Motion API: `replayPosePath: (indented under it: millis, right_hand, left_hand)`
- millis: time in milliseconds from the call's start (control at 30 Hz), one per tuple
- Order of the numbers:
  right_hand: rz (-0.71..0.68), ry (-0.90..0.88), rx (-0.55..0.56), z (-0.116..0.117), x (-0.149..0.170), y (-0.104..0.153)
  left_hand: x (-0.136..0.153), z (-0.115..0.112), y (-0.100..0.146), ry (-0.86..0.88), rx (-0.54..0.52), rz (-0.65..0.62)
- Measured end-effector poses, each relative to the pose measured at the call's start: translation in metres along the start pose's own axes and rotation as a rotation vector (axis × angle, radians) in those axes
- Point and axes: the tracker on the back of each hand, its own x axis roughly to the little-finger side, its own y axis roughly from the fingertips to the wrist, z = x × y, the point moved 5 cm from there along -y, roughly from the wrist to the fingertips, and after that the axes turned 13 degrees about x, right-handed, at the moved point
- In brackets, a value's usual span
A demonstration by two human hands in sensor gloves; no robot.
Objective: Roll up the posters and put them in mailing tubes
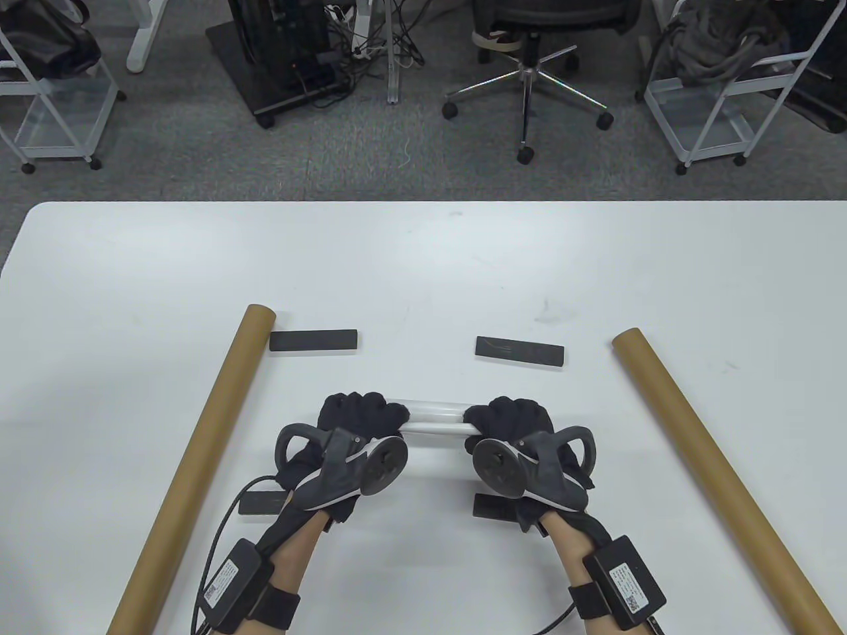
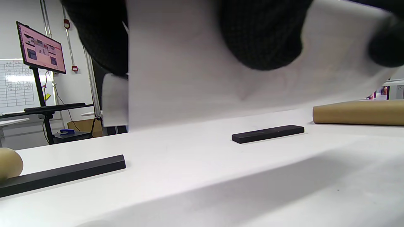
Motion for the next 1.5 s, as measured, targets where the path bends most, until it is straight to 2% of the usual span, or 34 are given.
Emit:
replayPosePath:
  millis: [233,633,1200,1500]
  right_hand:
    - [0.006,0.003,-0.009,0.0017,0.0022,0.0001]
    - [0.006,-0.002,-0.012,0.0001,0.003,0.0002]
    - [0.019,0.008,-0.012,-0.001,0.0059,-0.0009]
    - [0.028,-0.068,-0.024,-0.0037,0.0071,-0.0008]
  left_hand:
    - [-0.0023,0.0005,0.0001,-0.038,-0.002,0.007]
    - [0.0008,-0.0027,-0.0016,0.024,0.03,-0.007]
    - [0.0036,-0.0018,-0.0015,0.006,0.027,0.005]
    - [-0.0016,0.0016,0.0,-0.011,0.011,0.011]
